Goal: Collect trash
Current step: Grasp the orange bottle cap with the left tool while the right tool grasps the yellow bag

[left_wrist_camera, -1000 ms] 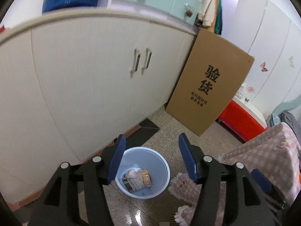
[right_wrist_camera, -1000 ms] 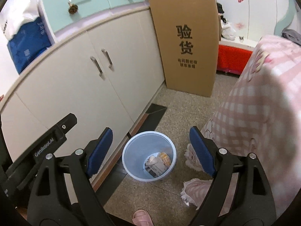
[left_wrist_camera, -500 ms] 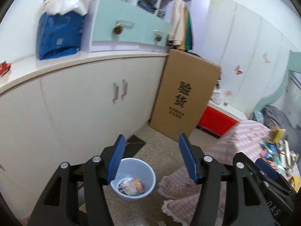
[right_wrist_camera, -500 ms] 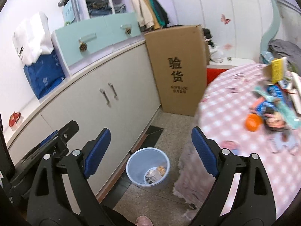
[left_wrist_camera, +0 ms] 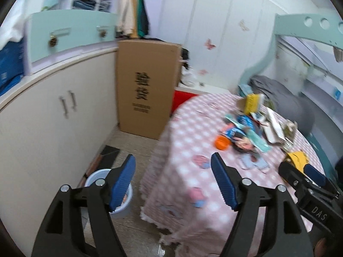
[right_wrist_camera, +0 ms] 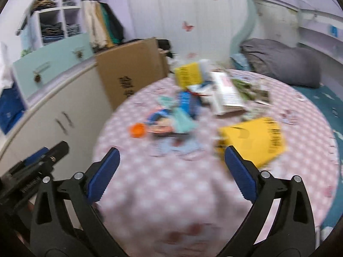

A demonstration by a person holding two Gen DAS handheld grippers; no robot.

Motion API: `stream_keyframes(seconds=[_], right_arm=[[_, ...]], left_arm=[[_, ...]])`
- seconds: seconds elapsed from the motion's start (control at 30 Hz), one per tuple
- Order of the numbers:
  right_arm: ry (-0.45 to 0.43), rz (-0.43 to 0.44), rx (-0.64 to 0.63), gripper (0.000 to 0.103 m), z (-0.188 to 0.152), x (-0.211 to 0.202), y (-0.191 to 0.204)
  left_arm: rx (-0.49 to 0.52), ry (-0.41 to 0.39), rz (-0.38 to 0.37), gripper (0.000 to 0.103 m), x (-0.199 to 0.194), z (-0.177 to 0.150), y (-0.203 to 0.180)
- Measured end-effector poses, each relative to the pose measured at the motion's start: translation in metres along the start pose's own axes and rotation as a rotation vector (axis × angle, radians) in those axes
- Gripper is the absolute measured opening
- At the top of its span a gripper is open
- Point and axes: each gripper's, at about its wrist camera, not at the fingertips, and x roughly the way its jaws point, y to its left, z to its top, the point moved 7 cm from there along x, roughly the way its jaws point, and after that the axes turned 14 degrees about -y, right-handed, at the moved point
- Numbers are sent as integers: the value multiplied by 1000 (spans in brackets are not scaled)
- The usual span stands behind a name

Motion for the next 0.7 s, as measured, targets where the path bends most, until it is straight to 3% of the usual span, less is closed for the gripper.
stream_keyframes(seconds=[0.17,0.47,0.63,0.7], right_arm=[[48,-108,-50,97,-5,10,-49],[108,-193,-223,97,-4,41,-56],[132,-218,-247,96,-5,54,-66],[129,-217,-249,87,-4,57,-68]], left_arm=[[55,37,-29,73,14,-11,-35],[118,112,-34,74,49,-19,-56],[151,147,-29,74,76,-20,-63],[180,167,-29,74,87,-23,-68]])
